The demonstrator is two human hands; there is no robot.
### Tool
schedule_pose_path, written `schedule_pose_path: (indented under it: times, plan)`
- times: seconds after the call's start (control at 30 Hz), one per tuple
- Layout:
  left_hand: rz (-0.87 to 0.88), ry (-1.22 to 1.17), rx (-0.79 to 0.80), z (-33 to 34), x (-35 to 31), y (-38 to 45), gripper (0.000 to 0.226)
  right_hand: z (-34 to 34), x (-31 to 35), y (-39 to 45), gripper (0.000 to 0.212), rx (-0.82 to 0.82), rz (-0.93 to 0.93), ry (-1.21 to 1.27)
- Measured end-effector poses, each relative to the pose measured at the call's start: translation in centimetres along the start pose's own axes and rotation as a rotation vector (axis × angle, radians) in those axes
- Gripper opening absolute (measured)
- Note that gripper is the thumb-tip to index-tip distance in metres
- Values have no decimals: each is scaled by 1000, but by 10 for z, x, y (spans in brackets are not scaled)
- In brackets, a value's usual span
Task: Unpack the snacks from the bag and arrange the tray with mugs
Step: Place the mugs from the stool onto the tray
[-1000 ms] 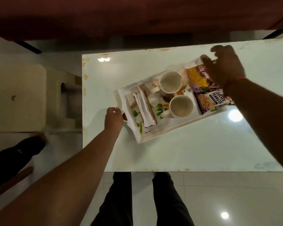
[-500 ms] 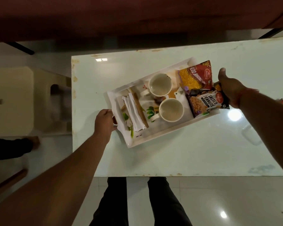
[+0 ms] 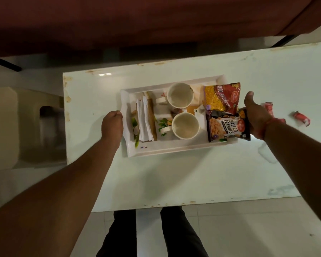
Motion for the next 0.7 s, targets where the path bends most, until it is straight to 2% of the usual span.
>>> schedule_pose_path:
  times: [0.23,0.37,0.7]
  plan:
    - [13,64,46,9,-8,-3,33,-6,-15,3,78,-35,26,61]
    - [-8,76,76,5,2,5,40,-7,-16,4,79,-54,17,50]
    - [-63,9,142,0,6,4,36,-6,-20,8,76,-105,6,32]
Point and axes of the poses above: each hand's wrist, its own y-axis towards the middle knuckle, its own z-axis out of the palm, x = y × z, the point moved 2 cm from there along y, towards the middle knuckle, and after that the axes turned 15 degrees about z, right-handed, at the moved point
